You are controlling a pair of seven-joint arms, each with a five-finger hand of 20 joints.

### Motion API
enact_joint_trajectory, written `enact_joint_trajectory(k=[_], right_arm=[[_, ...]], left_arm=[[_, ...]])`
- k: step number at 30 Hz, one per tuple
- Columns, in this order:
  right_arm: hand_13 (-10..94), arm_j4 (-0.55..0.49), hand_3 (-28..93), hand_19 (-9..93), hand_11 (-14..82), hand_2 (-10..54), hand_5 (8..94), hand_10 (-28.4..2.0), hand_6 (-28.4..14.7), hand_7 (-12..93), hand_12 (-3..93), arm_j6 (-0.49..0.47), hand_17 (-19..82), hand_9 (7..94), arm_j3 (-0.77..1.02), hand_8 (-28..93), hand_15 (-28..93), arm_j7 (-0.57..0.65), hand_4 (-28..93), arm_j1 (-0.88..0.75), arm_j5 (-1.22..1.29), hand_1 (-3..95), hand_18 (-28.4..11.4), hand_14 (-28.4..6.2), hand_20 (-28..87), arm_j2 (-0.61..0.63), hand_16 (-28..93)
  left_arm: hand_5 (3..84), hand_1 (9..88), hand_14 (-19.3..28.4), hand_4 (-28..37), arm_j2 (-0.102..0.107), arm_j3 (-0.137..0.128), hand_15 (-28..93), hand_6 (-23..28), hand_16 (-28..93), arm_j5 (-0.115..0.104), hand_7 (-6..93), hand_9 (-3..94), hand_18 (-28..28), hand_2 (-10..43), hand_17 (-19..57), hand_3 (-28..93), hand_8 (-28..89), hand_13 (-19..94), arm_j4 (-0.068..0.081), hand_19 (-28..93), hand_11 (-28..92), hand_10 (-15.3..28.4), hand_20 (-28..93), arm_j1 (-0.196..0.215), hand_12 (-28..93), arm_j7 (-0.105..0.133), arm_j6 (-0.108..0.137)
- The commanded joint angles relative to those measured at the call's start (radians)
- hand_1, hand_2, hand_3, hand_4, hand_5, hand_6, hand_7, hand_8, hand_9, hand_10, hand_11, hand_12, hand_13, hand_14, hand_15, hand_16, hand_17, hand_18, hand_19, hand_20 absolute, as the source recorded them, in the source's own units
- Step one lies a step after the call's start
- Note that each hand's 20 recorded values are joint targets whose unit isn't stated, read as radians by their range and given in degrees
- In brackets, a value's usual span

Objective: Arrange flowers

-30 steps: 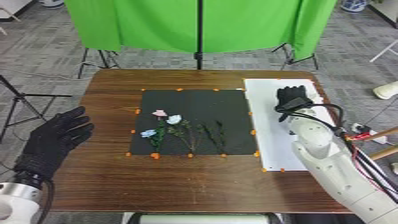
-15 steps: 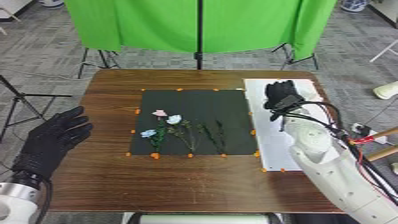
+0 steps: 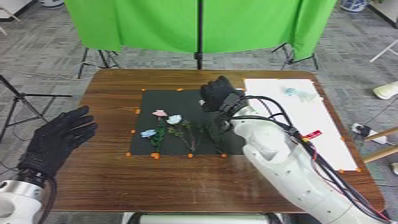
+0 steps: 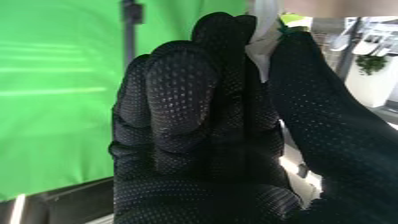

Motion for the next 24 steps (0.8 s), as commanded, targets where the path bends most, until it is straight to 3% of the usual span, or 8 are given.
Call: enact_joint_trajectory(k=[1, 24], right_arm=[[81, 0.037, 83, 76, 20.3, -9.5, 73.8, -2.3, 1.7, 47, 45.9, -0.007, 30, 88.2, -0.026, -13, 56, -0.015, -28, -0.014, -0.057, 45.5, -16.1, -1.3, 38, -0.034, 29], [79, 0.069, 81, 76, 21.1, -9.1, 70.1, -2.3, 2.3, 48, 44.9, -0.019, 29, 85.3, -0.037, -13, 57, -0.014, -28, -0.007, -0.085, 42.7, -15.8, -0.9, 38, -0.068, 29]], left_arm=[[35.6, 26.1, 14.8, -28.3, -0.002, 0.005, 50, 4.4, -5, -0.001, 25.3, 28.6, 21.0, 3.1, -8.4, 71, -13, 22, 0.009, 50, 34, 13.0, 6, 0.005, 14, -0.014, -0.005], [35.6, 26.1, 14.8, -28.3, -0.006, 0.006, 50, 4.4, -5, 0.000, 25.2, 28.6, 21.0, 3.1, -8.3, 71, -13, 22, 0.008, 50, 34, 13.1, 6, 0.002, 14, -0.021, 0.000]])
